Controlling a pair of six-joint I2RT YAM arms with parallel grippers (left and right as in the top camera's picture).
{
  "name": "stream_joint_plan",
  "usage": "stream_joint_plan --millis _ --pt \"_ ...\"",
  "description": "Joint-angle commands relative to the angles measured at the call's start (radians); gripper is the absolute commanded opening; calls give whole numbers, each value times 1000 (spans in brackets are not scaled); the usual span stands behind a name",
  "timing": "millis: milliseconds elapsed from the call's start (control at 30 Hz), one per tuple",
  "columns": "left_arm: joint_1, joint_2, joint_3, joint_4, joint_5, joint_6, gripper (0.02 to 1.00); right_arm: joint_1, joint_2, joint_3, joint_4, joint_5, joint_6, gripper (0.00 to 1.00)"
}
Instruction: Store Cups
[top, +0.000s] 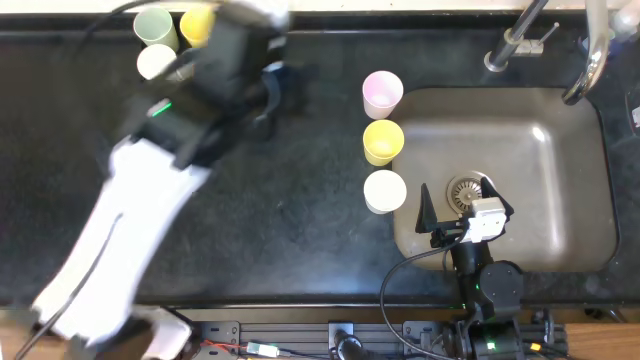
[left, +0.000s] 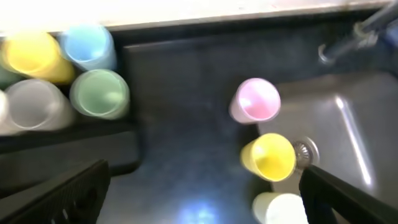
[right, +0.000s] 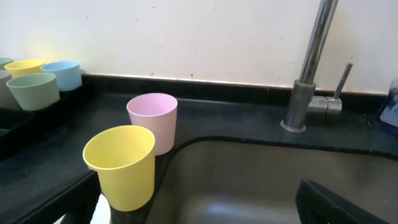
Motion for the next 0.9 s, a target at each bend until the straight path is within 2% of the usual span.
stream_joint_plan --millis 33,233,467,700,800,900 --pt "-86 245 220 -91 -44 -190 1000 -6 -11 -13 6 7 0 996" --pt "-125 499 407 -219 -29 -330 1000 -6 -11 -13 6 7 0 998" --pt "-127 671 475 -156 -15 -340 998 -6 -11 -13 6 7 0 998" --pt "-109 748 475 -84 -70 -392 993 -6 -11 -13 6 7 0 998" --pt "-98 769 475 -82 -63 -391 954 -6 -11 -13 6 7 0 998" --pt "-92 795 475 -70 -50 -378 836 -6 -11 -13 6 7 0 998"
